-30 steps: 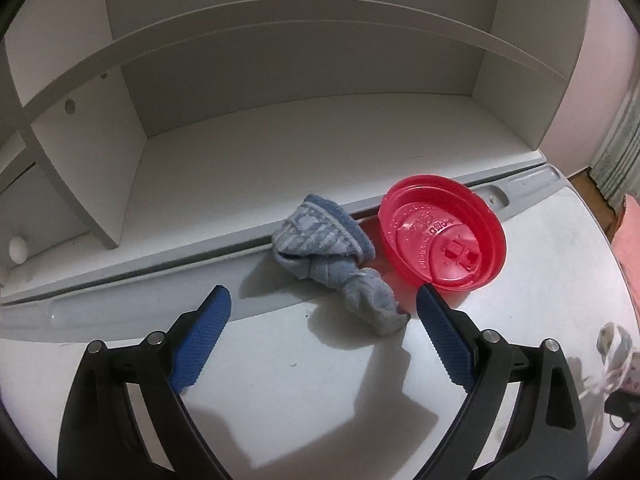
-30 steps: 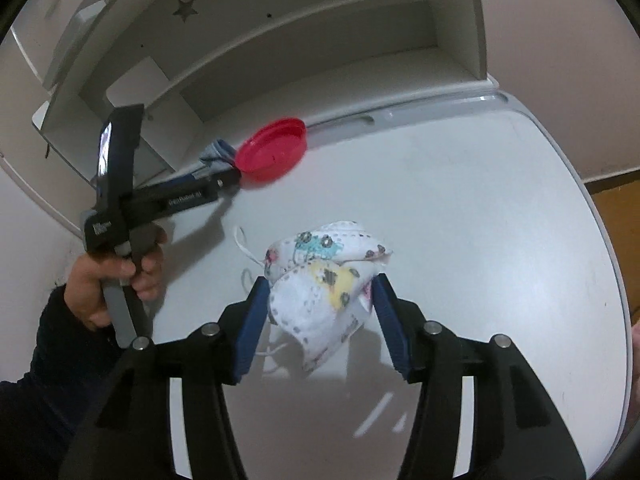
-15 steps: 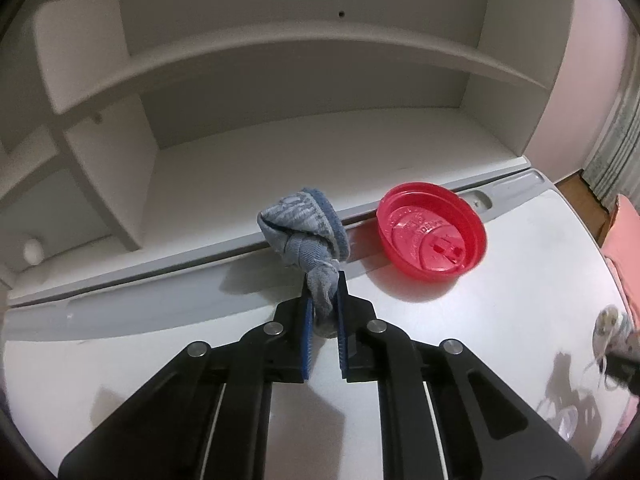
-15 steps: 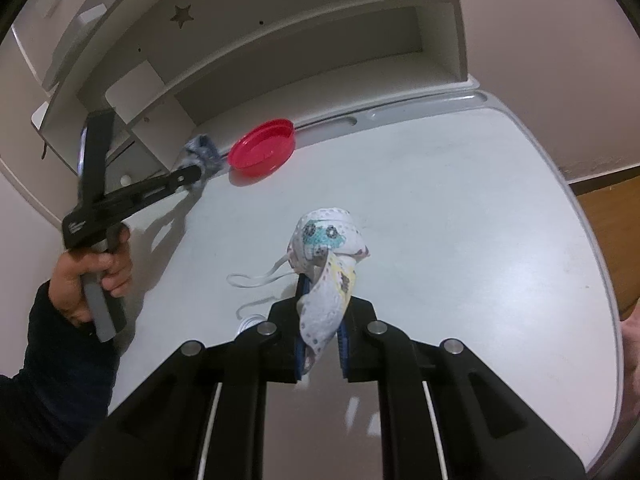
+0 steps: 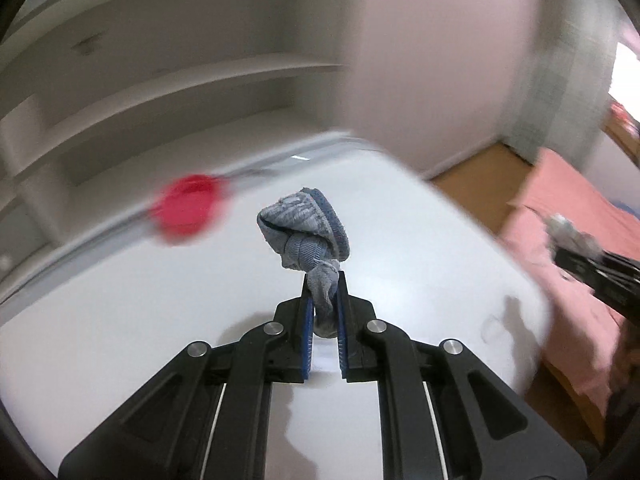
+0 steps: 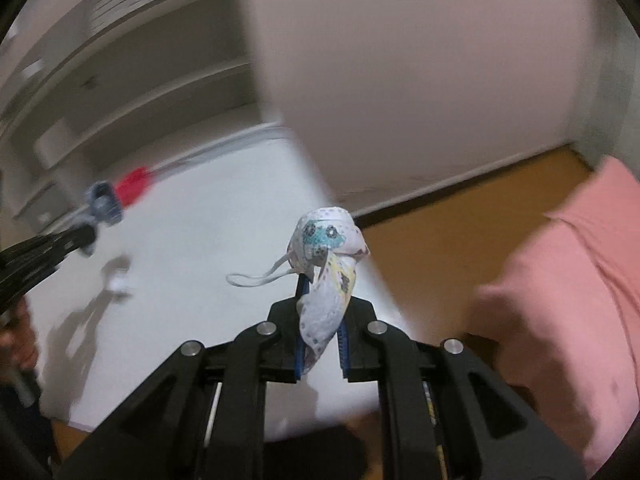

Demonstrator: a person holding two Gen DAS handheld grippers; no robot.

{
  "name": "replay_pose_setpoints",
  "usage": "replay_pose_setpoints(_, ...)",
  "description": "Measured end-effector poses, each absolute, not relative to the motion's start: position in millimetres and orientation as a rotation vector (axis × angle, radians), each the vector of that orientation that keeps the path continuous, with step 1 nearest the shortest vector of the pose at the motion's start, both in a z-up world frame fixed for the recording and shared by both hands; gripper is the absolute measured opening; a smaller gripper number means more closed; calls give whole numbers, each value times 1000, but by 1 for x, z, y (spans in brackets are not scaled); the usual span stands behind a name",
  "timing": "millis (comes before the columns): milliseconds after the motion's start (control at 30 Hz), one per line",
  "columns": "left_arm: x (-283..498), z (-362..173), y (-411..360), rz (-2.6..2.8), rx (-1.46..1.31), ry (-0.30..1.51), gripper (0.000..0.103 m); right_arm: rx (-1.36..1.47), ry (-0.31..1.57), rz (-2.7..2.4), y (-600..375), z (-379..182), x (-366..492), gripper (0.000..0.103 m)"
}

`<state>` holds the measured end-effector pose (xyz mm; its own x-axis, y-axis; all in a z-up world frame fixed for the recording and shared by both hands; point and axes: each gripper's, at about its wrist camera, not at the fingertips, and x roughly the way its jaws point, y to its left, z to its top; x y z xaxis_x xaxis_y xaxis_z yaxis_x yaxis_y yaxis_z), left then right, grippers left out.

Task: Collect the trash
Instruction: 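Carry the sock and mask over the black bin and open both tools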

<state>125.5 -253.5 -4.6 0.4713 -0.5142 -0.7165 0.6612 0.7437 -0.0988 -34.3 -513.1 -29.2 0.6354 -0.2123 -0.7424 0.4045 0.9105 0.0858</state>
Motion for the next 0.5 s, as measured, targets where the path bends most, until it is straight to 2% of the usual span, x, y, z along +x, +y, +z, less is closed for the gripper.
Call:
replay_pose_setpoints(267, -23, -14, -390, -1115, 357, 787, 9, 451, 812, -688, -614, -80, -173, 13)
replay_pose_setpoints(400, -79, -46, -439, -1241, 456, 791, 9, 534, 866, -750, -642, -124, -201, 13)
replay_pose_setpoints(500, -90, -77, -462, -1249, 498, 851, 9, 592, 934, -754, -660, -162, -206, 13)
